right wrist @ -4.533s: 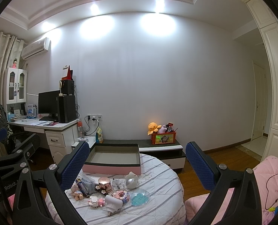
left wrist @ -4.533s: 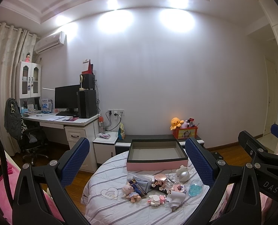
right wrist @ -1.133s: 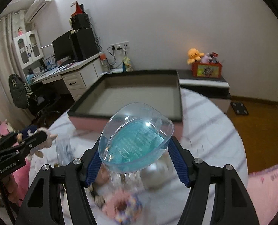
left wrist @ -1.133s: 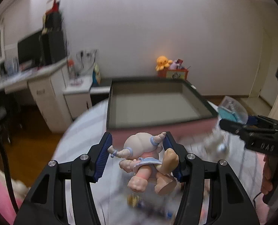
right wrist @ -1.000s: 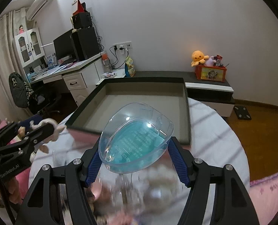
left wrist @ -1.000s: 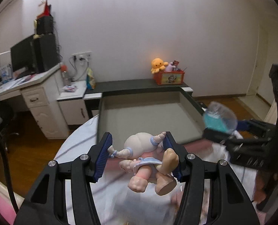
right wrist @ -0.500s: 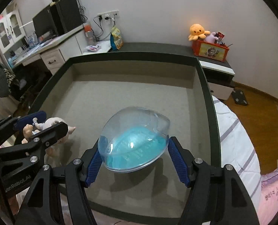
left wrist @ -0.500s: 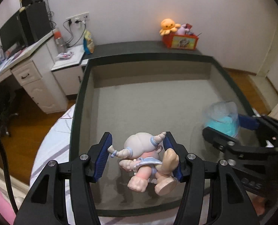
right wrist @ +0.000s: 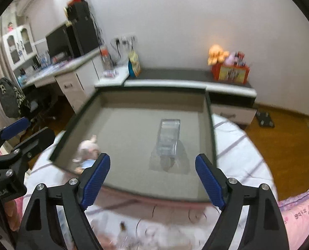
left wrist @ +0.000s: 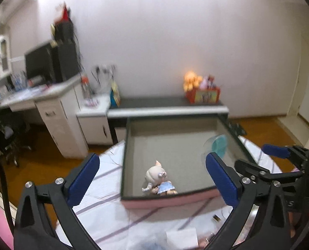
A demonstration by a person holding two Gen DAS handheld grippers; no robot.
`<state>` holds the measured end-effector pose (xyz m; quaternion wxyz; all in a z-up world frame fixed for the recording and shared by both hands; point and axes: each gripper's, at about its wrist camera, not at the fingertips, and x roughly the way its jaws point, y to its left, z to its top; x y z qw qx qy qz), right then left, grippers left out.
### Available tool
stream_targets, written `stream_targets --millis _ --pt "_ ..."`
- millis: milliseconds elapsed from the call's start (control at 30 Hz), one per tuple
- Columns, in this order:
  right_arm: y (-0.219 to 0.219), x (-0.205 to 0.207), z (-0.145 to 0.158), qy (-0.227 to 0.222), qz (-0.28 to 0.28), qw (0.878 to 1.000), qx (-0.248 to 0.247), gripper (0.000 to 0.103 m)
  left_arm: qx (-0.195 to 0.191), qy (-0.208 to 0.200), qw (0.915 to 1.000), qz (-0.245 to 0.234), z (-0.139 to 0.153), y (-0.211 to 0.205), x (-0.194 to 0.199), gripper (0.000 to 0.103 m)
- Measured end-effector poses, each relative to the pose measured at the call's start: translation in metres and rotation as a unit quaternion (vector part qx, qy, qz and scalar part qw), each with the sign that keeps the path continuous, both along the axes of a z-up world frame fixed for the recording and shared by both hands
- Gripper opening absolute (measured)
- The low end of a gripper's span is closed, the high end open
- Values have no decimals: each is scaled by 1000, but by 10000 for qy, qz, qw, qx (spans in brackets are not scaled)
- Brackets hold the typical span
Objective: Organize rigid objects
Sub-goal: 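Lower the doll and soap dish into the pink tray and open both grippers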
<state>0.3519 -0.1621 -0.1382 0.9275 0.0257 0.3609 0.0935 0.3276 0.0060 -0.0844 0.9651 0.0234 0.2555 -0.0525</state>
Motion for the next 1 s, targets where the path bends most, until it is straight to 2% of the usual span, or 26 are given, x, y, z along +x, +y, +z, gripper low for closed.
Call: stream_targets --millis 33,67,100,233,433,600,667,1000 --pt "1 -21 9 -236 -11 9997 -33 90 -27 -178 9998 8 4 1 -21 103" --pt "3 -32 15 -372 -31 9993 -55 99 -81 -260 9996 35 6 2 -35 103" --pt "4 -52 21 -589 -150 9980 -160 103 -128 -354 9992 97 8 4 -53 103" --pt "1 -119 35 -1225 -370 9916 -201 103 -188 -580 9979 230 12 8 -108 103" --pt "1 -198 46 -1805 -628 9813 -210 103 -123 -968 9947 335 18 7 -175 103" --pt "5 -242 51 -2019 -657 9770 -186 103 -24 -1090 9938 215 20 -5 -207 103" --pt "7 -257 52 -2140 -673 9742 -239 103 47 -1164 9927 306 21 -6 -216 103" --pt "9 -294 61 -2479 -715 9658 -249 103 95 -1518 9871 498 30 -5 -248 103"
